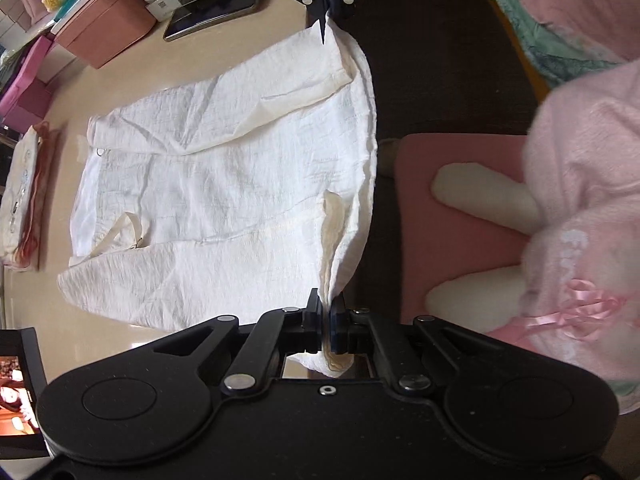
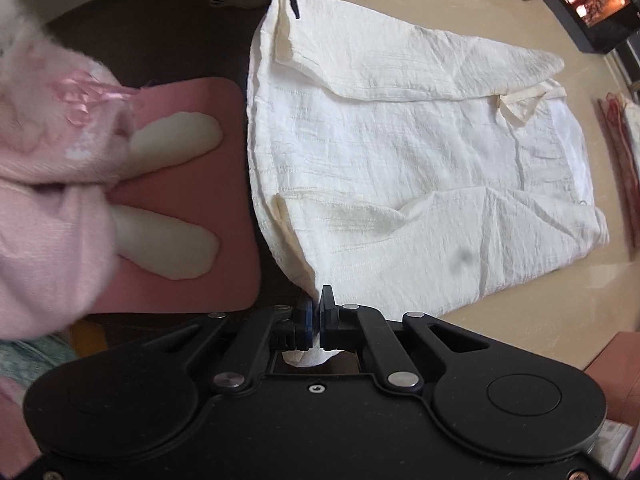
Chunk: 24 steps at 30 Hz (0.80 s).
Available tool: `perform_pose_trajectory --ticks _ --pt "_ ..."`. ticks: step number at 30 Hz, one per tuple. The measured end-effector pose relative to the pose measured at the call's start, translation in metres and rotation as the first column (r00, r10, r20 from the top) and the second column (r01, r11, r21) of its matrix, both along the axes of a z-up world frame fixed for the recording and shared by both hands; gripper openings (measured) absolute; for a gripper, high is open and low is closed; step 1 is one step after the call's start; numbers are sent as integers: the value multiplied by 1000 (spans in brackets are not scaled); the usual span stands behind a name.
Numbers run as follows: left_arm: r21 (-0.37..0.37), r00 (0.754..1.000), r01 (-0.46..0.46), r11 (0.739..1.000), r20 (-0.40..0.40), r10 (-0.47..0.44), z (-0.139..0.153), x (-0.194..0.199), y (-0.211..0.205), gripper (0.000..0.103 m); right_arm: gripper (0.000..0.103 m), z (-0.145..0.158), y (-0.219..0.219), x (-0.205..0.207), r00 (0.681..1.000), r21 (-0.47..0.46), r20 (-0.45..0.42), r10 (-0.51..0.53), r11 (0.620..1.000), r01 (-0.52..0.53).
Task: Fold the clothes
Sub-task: 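Lift the hem with both grippers and fold it over toward the straps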
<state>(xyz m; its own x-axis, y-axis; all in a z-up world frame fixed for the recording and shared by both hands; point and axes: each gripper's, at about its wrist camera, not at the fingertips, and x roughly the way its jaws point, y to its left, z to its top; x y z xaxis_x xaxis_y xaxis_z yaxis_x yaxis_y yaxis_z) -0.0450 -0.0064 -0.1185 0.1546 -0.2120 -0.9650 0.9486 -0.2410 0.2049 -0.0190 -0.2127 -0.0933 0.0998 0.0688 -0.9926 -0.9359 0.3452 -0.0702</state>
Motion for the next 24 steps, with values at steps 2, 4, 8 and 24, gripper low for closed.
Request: perform_pose_trajectory --ticks 2,4,8,24 --pt "9 1000 -5 1000 -29 5 8 4 1 4 2 10 0 0 999 16 -20 27 1000 -27" --pt "11 998 14 1000 -66 -13 17 7 3 4 2 21 2 -3 997 27 -23 80 996 -80" --pt "4 990 58 998 -127 -57 36 12 6 4 2 38 2 3 988 58 -80 129 990 -125" --pt "21 980 -80 997 -182 82 88 130 -25 2 1 76 -10 82 974 96 -223 43 995 -22"
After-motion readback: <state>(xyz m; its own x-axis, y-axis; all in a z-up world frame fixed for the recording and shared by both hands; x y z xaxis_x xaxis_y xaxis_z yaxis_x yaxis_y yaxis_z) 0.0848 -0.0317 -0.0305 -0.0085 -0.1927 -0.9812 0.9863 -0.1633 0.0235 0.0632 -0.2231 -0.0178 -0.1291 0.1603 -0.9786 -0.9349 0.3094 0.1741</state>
